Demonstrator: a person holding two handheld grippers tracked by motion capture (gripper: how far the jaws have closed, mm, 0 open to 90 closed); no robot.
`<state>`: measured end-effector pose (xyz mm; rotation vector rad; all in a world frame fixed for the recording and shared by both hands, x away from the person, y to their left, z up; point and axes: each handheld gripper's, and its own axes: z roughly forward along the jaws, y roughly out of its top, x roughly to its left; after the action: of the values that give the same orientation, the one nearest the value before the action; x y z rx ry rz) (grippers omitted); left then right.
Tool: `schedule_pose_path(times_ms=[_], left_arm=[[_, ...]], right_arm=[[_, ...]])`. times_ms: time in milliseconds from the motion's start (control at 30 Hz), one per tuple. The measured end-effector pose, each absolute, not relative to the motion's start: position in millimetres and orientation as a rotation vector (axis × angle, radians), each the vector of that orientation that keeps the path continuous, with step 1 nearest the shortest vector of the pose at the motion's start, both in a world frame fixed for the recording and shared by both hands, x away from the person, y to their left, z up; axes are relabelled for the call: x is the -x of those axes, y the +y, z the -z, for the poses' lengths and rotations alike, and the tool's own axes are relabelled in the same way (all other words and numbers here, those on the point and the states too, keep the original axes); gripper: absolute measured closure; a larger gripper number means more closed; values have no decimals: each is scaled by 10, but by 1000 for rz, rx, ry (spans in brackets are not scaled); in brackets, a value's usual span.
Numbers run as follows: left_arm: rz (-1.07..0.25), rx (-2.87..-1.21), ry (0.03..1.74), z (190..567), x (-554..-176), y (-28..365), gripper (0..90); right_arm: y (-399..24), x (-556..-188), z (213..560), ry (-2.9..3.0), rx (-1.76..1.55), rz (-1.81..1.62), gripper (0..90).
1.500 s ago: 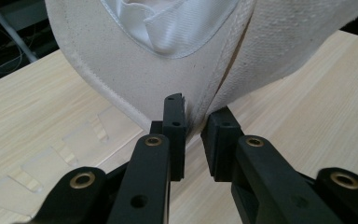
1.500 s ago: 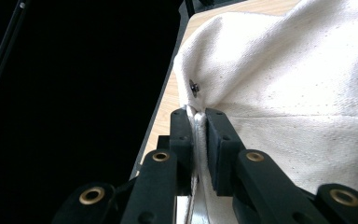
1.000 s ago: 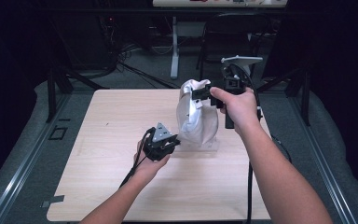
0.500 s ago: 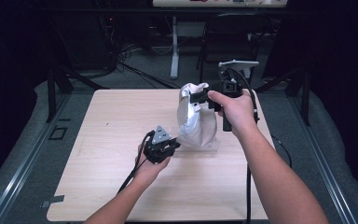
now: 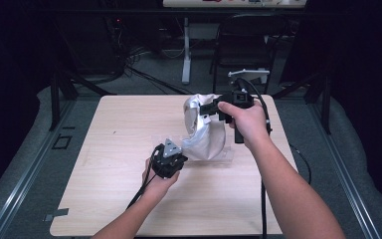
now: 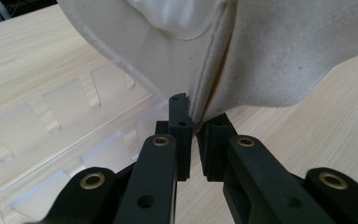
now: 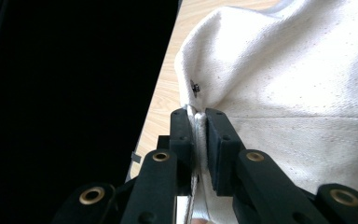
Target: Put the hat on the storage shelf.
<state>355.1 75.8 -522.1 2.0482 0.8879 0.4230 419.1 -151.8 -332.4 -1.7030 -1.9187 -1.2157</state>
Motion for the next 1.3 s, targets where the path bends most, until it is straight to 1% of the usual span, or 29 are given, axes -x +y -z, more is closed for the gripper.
schedule_pose_path(times_ms=[133,233,400,467,567,700,900,1067,1167,1300], left_arm=[[-411,-2092,905,5332,-3562,745,854],[-411,-2080,920,5341,-3556,747,856],[-434,-2072,915,5344,-3540,743,846],[-425,-2061,920,5334,-3525,745,819],[-429,-2026,907,5278,-3452,763,733],[-432,-1992,901,5205,-3329,836,681],[-412,-1938,908,5174,-3103,1136,617],[-438,-1934,936,5187,-2974,1488,608],[-462,-1910,971,5223,-2956,1675,607],[-448,-1897,1011,5297,-3008,1832,599]], right_arm=[[-1536,-4202,3433,-1939,1736,1171,821],[-1557,-4213,3506,-1936,1742,1151,821],[-1583,-4215,3535,-1929,1750,1159,821],[-1588,-4212,3533,-1934,1750,1162,821],[-1593,-4214,3533,-1938,1762,1162,820],[-1603,-4213,3545,-1947,1765,1166,820],[-1605,-4196,3538,-1956,1772,1163,819],[-1586,-4183,3541,-1972,1782,1165,817],[-1576,-4182,3541,-1989,1788,1156,817],[-1559,-4180,3529,-2010,1799,1154,816]])
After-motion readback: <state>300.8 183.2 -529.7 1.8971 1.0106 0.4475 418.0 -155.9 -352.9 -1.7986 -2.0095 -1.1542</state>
